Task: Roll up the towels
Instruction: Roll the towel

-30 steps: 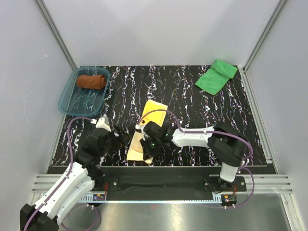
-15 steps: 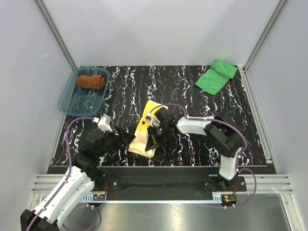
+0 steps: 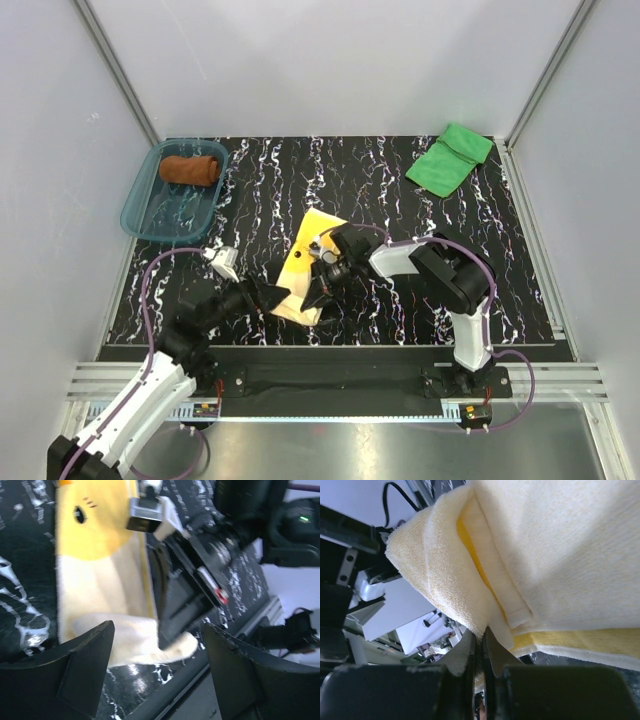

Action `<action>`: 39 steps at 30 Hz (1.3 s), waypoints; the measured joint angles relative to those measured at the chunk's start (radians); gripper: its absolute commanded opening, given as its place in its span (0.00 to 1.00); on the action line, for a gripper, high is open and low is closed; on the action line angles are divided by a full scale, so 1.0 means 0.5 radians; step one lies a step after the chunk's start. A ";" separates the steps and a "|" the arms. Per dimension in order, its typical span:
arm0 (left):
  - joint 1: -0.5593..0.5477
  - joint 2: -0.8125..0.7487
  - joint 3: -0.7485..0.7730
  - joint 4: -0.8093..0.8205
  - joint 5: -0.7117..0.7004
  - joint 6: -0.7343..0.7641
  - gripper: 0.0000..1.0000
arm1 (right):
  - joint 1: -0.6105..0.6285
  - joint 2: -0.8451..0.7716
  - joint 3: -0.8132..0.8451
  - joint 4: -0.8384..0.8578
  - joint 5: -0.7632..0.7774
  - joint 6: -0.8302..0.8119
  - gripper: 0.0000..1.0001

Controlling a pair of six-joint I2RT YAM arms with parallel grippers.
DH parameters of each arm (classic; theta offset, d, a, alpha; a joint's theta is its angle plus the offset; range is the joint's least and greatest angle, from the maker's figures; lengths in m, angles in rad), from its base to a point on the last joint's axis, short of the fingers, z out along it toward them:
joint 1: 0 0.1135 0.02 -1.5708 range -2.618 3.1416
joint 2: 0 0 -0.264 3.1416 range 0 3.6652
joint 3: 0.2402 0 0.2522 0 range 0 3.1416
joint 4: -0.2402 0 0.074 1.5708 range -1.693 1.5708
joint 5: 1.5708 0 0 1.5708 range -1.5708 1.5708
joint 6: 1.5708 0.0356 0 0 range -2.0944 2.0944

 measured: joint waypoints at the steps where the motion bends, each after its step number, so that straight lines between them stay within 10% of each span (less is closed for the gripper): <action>1: -0.011 -0.034 -0.002 0.010 0.024 -0.001 0.74 | -0.020 0.005 0.001 0.021 -0.015 0.021 0.06; 32: -0.168 0.478 -0.195 0.549 -0.023 -0.008 0.64 | -0.111 0.157 0.130 -0.041 -0.259 0.065 0.11; 39: -0.182 0.740 -0.181 0.728 -0.129 -0.030 0.64 | -0.114 0.157 0.184 -0.201 -0.240 -0.054 0.36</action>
